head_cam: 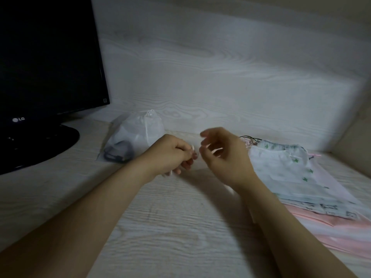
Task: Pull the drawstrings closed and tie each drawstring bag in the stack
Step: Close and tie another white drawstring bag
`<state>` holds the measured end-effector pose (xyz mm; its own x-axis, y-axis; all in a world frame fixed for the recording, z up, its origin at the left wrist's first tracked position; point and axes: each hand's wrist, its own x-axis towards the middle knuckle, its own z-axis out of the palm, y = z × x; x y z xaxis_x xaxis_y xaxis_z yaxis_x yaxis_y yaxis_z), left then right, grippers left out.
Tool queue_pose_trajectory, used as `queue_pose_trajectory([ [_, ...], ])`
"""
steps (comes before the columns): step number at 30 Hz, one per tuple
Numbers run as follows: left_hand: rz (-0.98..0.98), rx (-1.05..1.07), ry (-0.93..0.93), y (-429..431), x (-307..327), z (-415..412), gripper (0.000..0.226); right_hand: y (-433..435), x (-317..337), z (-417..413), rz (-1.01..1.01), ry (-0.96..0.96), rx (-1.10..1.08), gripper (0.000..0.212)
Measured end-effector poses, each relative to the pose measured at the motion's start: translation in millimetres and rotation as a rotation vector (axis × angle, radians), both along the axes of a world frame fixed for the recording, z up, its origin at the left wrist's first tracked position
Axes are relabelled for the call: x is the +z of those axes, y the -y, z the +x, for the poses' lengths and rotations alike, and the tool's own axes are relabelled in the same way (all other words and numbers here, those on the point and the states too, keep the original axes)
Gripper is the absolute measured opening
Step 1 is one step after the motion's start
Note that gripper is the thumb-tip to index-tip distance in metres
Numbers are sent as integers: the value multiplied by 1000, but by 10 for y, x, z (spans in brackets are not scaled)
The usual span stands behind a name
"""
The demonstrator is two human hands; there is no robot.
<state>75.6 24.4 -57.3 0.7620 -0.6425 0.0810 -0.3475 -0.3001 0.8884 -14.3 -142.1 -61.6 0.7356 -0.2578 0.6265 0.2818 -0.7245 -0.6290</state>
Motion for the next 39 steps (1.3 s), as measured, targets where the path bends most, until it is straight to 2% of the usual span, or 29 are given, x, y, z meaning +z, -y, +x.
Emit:
queue_pose_trajectory([
  [3,-47,1,-38,-2,-15,32,21,-80,-38,-23,-200,-58,19,32],
  [6,-72,-13,-50,8,-13,54,19,-82,-21,-19,-269,-55,-28,33],
  [11,-94,-13,-52,35,4,25,16,-83,4,-1,-444,24,-50,7],
  [13,-111,1,-56,44,5,25,16,-83,-11,34,-518,32,-72,4],
  [21,-74,-1,-113,31,92,12,19,-131,-78,85,-667,-68,-128,15],
  [28,-110,-34,-232,42,105,6,13,-156,-27,51,-649,-99,-132,27],
  [30,-114,-61,-231,33,129,-20,12,-139,-32,52,-621,-104,-139,25],
  [34,-162,17,-167,19,131,-14,30,-161,-35,13,-518,-72,-100,19],
  [39,-85,78,-53,-12,112,-7,60,-178,-16,-4,-292,-136,-38,16],
])
